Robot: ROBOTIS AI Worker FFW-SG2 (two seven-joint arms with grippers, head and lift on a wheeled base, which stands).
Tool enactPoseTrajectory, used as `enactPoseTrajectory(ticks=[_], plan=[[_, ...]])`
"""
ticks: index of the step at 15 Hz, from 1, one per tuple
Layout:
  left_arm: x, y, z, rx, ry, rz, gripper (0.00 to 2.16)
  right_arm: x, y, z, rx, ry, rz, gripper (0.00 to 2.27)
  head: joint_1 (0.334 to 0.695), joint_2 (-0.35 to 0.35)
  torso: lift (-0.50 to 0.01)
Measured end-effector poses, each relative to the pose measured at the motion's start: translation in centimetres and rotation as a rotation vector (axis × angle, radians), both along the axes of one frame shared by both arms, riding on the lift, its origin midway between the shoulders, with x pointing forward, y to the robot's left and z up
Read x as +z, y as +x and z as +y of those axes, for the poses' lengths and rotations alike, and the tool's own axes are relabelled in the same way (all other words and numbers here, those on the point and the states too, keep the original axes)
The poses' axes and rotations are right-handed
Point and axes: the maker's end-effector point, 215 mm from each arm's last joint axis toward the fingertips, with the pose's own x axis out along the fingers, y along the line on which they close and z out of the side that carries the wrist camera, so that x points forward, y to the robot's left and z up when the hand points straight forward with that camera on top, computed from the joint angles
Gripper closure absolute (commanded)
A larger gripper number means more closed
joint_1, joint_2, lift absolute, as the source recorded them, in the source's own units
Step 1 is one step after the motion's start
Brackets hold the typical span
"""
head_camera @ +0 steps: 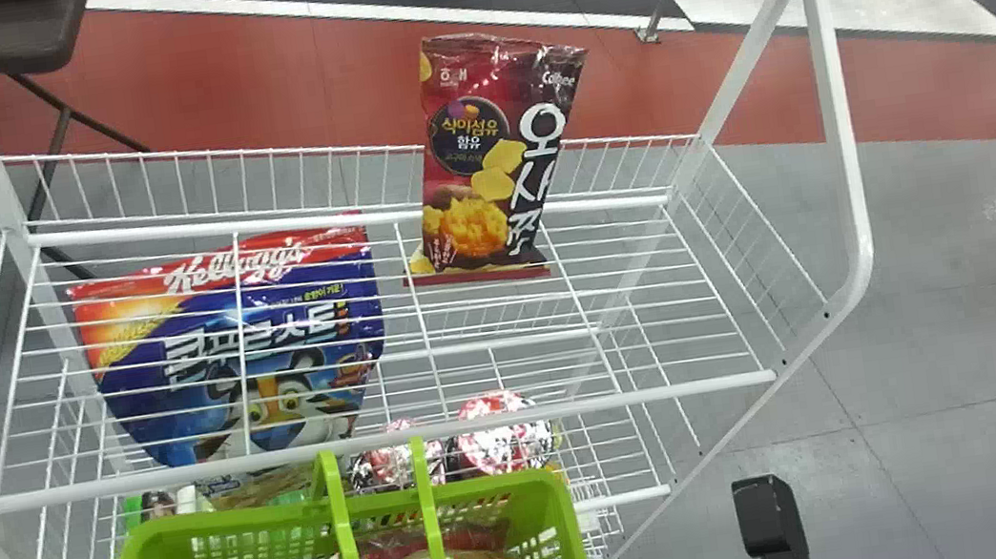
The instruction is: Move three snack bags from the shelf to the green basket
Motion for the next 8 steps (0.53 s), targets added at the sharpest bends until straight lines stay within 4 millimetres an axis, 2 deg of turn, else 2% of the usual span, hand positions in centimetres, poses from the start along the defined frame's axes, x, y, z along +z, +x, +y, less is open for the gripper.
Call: enactPoseTrajectory(ticks=[2,3,6,8], plan=[[0.0,0.0,0.0,0.000,0.001,0.001,1.67,-0.5,0.0,-0.5,0.008,-0.086,-0.014,0.03,0.695,-0.350,-0.047],[-0.1,0.0,0.1,0.001,0.002,0.001,1.67,-0.1,1.4,-0.7,0.005,-0.128,-0.082,0.05,0.695,-0.350,-0.047],[-0.1,0.0,0.1,0.002,0.003,0.001,1.67,3.5,8.3,-1.5,-0.024,-0.237,-0.409,0.06,0.695,-0.350,-0.047],[-0.1,0.0,0.1,0.002,0.003,0.001,1.67,6.6,11.7,-2.0,-0.050,-0.264,-0.594,0.06,0.695,-0.350,-0.047]])
